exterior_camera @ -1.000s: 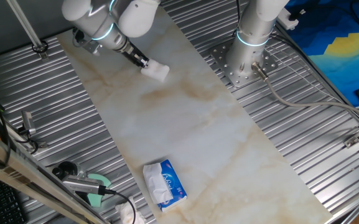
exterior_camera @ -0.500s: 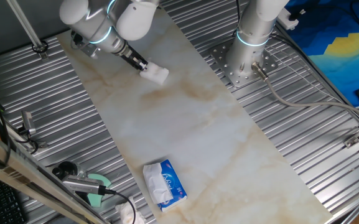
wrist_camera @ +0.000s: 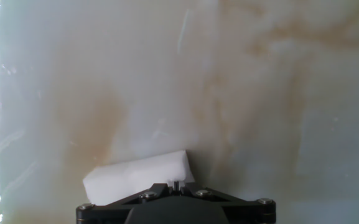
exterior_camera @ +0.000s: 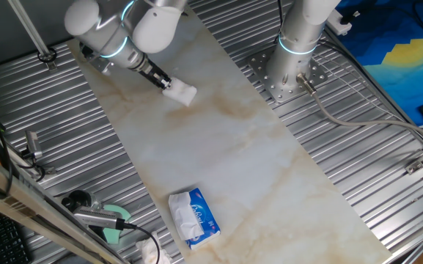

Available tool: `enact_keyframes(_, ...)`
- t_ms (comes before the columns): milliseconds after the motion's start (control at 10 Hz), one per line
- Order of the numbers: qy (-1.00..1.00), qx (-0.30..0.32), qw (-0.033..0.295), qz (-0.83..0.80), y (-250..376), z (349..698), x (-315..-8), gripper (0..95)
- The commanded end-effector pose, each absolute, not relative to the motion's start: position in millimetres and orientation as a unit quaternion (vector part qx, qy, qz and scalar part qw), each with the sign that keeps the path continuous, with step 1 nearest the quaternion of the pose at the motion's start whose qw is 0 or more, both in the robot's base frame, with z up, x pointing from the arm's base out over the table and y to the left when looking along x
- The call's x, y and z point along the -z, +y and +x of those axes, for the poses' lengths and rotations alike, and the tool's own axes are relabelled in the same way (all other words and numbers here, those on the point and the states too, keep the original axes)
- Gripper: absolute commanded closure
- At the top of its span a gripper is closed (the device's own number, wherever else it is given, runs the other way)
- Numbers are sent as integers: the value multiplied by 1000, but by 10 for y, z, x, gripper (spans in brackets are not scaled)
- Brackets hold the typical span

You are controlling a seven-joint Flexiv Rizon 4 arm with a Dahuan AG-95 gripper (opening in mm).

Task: Clean the tabletop with a sponge

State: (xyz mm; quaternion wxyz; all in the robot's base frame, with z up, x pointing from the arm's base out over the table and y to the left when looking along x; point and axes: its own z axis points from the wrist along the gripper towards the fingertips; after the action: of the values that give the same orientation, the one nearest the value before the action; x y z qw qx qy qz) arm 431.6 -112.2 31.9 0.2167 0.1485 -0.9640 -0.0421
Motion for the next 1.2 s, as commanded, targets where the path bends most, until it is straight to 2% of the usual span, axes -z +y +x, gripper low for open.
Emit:
enact_keyframes(100,-964,42,216,145,-1080,4339,-325,950)
enact_keyframes(1200,-967,39,213,134,-872,4713,-371,950)
